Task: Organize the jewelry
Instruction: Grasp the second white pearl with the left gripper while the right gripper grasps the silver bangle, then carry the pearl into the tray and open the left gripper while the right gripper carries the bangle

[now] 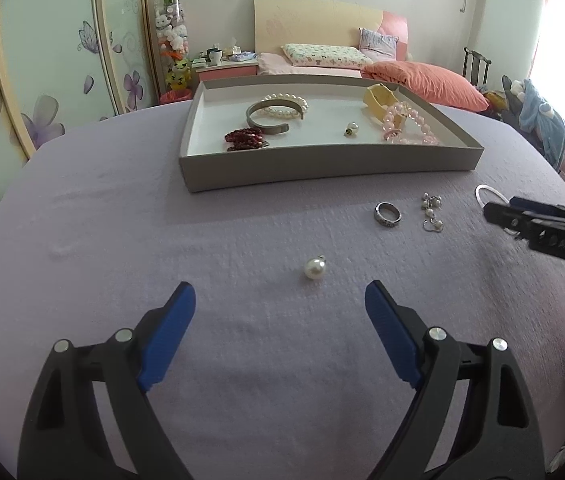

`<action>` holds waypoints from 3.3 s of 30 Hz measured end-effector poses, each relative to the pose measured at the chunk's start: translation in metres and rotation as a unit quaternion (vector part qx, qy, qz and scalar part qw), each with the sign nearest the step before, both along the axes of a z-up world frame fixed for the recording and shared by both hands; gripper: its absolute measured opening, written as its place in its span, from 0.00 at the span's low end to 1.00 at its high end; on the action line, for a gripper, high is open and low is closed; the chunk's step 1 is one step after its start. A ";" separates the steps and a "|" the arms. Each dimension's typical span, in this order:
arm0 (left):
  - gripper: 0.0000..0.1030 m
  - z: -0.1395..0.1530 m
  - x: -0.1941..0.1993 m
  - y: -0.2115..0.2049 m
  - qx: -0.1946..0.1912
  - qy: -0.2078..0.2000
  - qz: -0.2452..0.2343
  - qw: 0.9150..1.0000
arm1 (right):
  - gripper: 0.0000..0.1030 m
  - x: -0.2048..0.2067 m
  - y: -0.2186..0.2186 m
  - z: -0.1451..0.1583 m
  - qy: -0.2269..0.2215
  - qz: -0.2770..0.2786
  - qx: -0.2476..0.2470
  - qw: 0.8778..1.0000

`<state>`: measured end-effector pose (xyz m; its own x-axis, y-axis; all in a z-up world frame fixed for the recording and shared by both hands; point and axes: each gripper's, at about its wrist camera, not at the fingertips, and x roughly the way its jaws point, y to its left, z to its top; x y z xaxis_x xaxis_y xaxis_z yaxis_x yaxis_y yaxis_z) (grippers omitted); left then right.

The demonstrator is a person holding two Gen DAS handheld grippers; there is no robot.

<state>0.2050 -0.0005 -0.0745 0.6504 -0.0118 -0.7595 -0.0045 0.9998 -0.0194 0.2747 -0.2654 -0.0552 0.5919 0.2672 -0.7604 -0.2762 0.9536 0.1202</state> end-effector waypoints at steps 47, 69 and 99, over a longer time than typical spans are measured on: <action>0.13 0.042 0.016 0.023 -0.017 -0.040 0.051 0.998 | 0.69 -0.011 0.015 0.038 -0.045 0.026 0.023 0.998; 0.13 0.062 0.151 0.017 -0.011 -0.072 0.052 0.996 | 0.69 0.075 0.034 0.074 -0.101 0.024 0.020 0.994; 0.45 0.042 0.162 0.027 -0.021 -0.056 0.071 0.996 | 0.69 0.087 0.032 0.052 -0.079 0.020 0.015 0.997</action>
<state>0.3674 0.0260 -0.0323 0.7284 0.0568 -0.6828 -0.1416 0.9875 -0.0690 0.3615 -0.2333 -0.0027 0.6914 0.3146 -0.6504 -0.3318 0.9379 0.1010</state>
